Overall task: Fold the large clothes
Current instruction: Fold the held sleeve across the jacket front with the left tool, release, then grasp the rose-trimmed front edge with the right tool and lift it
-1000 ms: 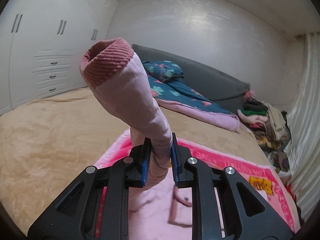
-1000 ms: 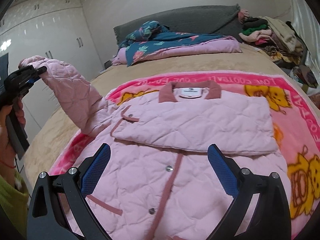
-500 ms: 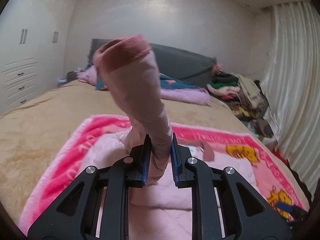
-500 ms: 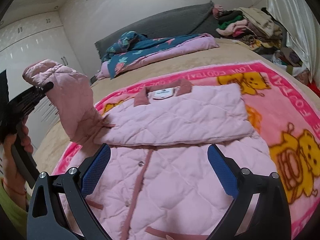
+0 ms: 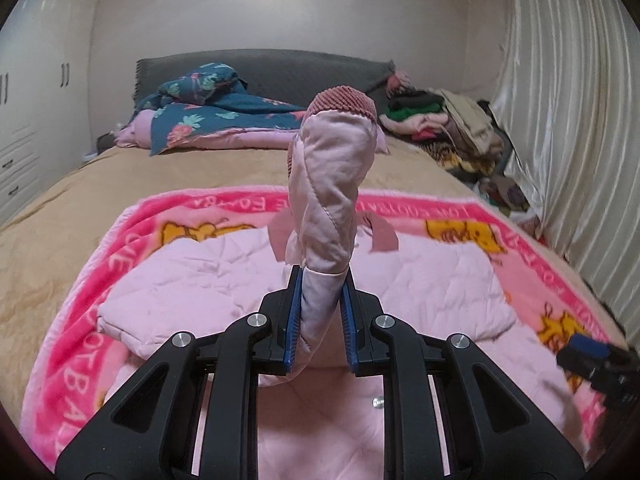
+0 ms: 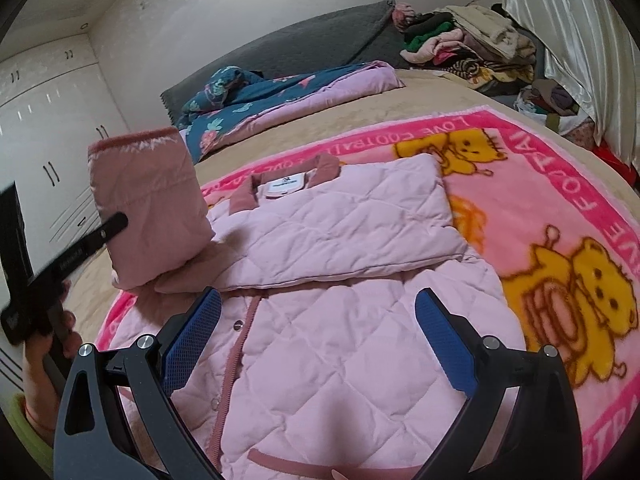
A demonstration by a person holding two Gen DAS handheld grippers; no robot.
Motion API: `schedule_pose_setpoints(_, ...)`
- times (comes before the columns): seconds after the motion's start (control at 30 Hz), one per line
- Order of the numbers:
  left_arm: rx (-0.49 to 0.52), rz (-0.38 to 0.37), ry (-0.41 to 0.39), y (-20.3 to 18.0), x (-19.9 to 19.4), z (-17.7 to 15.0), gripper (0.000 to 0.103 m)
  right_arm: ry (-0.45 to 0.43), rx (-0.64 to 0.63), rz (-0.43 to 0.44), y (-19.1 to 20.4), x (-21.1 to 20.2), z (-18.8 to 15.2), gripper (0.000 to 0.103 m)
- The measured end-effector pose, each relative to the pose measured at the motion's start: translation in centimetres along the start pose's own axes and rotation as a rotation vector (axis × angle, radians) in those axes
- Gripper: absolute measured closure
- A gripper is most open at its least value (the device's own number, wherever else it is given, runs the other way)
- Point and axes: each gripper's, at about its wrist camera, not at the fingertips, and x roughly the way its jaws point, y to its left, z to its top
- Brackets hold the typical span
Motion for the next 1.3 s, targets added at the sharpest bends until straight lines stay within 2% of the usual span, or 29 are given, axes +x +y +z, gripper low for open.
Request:
schedule_pose_setpoints(0.37, 0.11, -0.019, 0.048, -2.3, 1.7, -2.8, 0.092, 0.015, 0.018, -0.046, -1.2, 0.6, -0.2, 0.006)
schedule_pose_setpoints(0.7, 0.19, -0.03, 0.09, -4.7, 2.4, -5.1, 0.086, 0.019, 0.047, -0.095, -2.8, 0.6, -0.3, 0.006)
schedule_pose_setpoints(0.77, 0.2, -0.048, 0.101, -5.2, 2.5, -5.5, 0.071, 0.021, 0.048, -0.098, -2.9, 0.7, -0.3, 0.006)
schedule_pose_setpoints(0.8, 0.197, -0.061, 0.105, -5.2, 2.5, -5.6, 0.051, 0.023, 0.05, -0.1, -2.9, 0.9, -0.4, 0.006)
schedule_pose_setpoints(0.97, 0.229, -0.066, 0.145, -5.8, 3.0, -6.2, 0.048, 0.034, 0.046, -0.104, -2.7, 1.3, -0.5, 0.006)
schedule_pose_setpoints(1.03, 0.244, -0.07, 0.154, -5.9, 2.9, -6.4, 0.035, 0.036, 0.043, -0.104, -2.7, 1.5, -0.5, 0.006)
schedule_pose_setpoints(1.1, 0.258, -0.078, 0.159, -6.0, 2.9, -6.5, 0.027, 0.041, 0.042, -0.106, -2.5, 1.6, -0.5, 0.006)
schedule_pose_setpoints(1.3, 0.243, -0.096, 0.18, -5.4, 2.4, -6.1, 0.012, 0.049, 0.039, -0.099, -2.0, 2.1, -0.2, 0.006)
